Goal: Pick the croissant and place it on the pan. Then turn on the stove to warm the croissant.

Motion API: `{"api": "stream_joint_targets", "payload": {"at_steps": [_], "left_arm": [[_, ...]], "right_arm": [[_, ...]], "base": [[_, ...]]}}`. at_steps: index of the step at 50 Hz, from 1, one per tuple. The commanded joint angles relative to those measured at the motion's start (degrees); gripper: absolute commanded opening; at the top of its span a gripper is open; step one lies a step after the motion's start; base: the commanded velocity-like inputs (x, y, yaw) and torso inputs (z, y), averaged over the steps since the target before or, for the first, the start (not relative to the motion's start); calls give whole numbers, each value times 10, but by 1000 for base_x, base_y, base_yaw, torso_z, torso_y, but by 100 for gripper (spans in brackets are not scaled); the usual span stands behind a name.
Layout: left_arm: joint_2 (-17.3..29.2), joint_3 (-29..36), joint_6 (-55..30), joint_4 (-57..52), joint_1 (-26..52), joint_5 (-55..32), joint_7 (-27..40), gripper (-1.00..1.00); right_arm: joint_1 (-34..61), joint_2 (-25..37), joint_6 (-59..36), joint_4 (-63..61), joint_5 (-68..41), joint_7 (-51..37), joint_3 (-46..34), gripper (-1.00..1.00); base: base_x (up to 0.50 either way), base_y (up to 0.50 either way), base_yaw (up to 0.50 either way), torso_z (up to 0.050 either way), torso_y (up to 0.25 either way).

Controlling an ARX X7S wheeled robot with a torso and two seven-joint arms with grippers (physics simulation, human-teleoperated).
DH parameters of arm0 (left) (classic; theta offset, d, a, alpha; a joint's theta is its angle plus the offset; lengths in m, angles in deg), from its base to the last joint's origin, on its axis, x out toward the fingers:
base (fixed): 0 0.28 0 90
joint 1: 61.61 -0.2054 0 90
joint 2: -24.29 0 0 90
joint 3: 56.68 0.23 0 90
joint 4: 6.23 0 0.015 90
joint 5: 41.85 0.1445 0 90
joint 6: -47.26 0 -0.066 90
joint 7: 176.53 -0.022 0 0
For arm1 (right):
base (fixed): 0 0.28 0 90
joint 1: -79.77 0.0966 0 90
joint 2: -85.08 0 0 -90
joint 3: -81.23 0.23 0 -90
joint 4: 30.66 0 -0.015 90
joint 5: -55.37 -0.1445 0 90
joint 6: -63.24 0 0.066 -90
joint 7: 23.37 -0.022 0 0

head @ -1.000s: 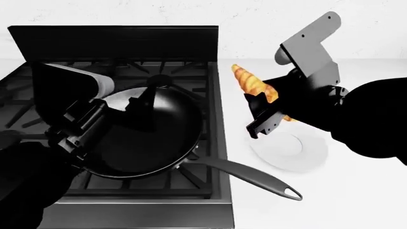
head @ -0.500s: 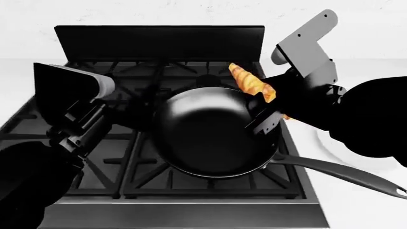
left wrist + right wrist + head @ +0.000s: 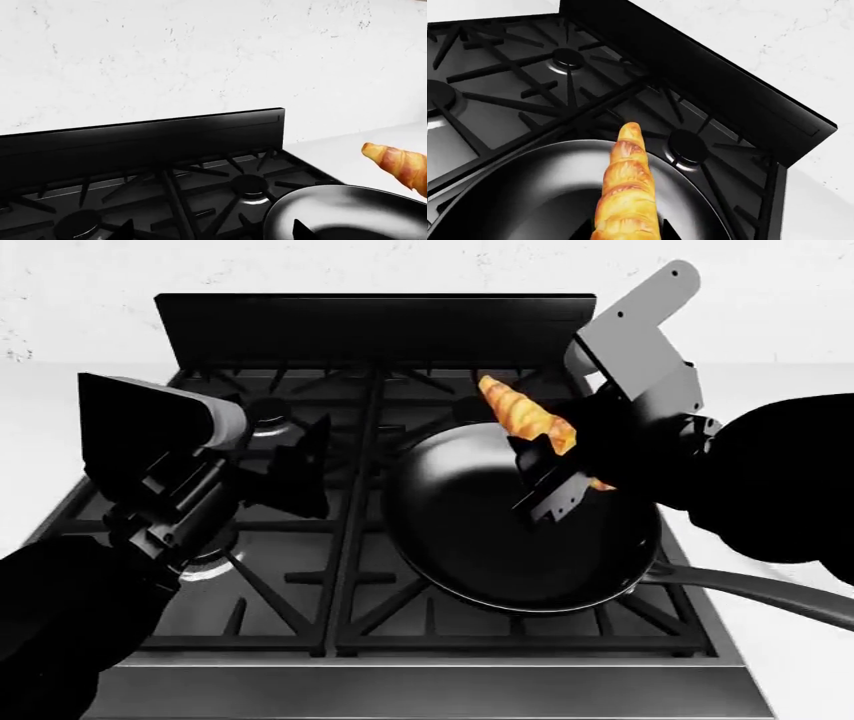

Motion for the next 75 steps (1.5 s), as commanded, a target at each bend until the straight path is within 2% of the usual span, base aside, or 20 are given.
{"api": "stream_joint_targets", "payload": {"at_steps": [1, 13, 24, 75], "left_arm": [[3, 4, 7, 5, -2, 0, -2, 100], [5, 5, 5, 3, 2, -4, 3, 100], [5, 12, 9, 8, 5, -2, 5, 100], [10, 15, 3, -6, 17, -23, 24, 100]], "right_arm": [[27, -7, -15, 36, 24, 36, -29, -100], [67, -38, 17, 137, 109, 152, -110, -100], [55, -59, 51, 201, 140, 203, -145, -100], [1, -54, 51, 203, 119, 203, -162, -100]], "base": [[0, 0, 0, 0, 0], [0, 0, 0, 0, 0], [0, 0, 0, 0, 0], [0, 0, 0, 0, 0]]}}
